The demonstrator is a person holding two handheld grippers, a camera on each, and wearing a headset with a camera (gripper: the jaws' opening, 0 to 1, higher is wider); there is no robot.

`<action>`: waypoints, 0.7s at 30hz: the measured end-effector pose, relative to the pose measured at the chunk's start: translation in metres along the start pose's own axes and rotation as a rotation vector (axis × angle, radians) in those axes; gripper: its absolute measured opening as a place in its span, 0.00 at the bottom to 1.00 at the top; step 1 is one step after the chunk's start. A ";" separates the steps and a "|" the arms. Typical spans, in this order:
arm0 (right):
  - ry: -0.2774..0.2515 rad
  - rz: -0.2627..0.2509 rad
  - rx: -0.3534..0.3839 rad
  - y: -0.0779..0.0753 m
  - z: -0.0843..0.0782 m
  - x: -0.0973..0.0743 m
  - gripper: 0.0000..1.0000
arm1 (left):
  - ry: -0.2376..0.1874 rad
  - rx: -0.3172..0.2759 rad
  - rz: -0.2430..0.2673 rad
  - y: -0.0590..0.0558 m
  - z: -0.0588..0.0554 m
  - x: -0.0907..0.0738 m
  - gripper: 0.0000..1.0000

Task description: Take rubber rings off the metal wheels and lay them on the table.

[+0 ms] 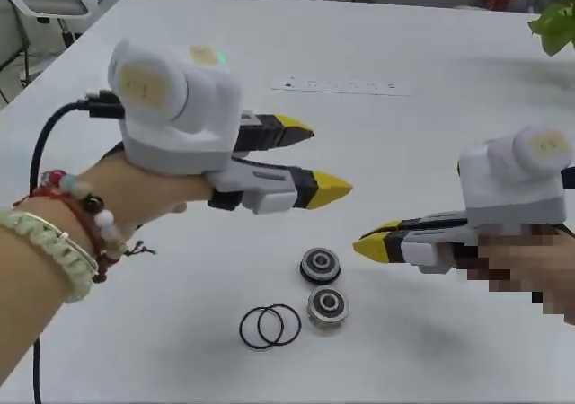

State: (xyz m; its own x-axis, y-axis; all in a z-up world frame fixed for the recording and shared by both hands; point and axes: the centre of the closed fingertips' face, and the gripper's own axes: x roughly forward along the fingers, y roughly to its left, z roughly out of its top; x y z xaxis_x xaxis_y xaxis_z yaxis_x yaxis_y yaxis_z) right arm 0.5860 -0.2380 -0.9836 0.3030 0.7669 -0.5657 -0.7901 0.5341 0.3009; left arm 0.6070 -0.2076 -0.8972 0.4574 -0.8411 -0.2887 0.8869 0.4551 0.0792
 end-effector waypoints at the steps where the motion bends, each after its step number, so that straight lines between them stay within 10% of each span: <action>1: 0.002 0.001 0.001 0.000 -0.001 0.000 0.07 | 0.006 0.001 -0.002 -0.002 -0.004 0.001 0.46; 9: 0.038 0.009 -0.009 0.003 -0.010 0.006 0.07 | 0.099 0.020 -0.027 -0.014 -0.048 0.009 0.34; 21: 0.094 0.020 -0.048 0.010 -0.021 0.015 0.07 | 0.182 -0.036 -0.070 -0.025 -0.084 0.017 0.26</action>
State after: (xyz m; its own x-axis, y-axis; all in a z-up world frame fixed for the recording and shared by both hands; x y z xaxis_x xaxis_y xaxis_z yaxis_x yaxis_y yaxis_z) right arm 0.5714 -0.2293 -1.0055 0.2376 0.7393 -0.6301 -0.8208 0.4997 0.2768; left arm 0.5875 -0.2090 -0.9843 0.3727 -0.8056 -0.4606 0.9117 0.4103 0.0201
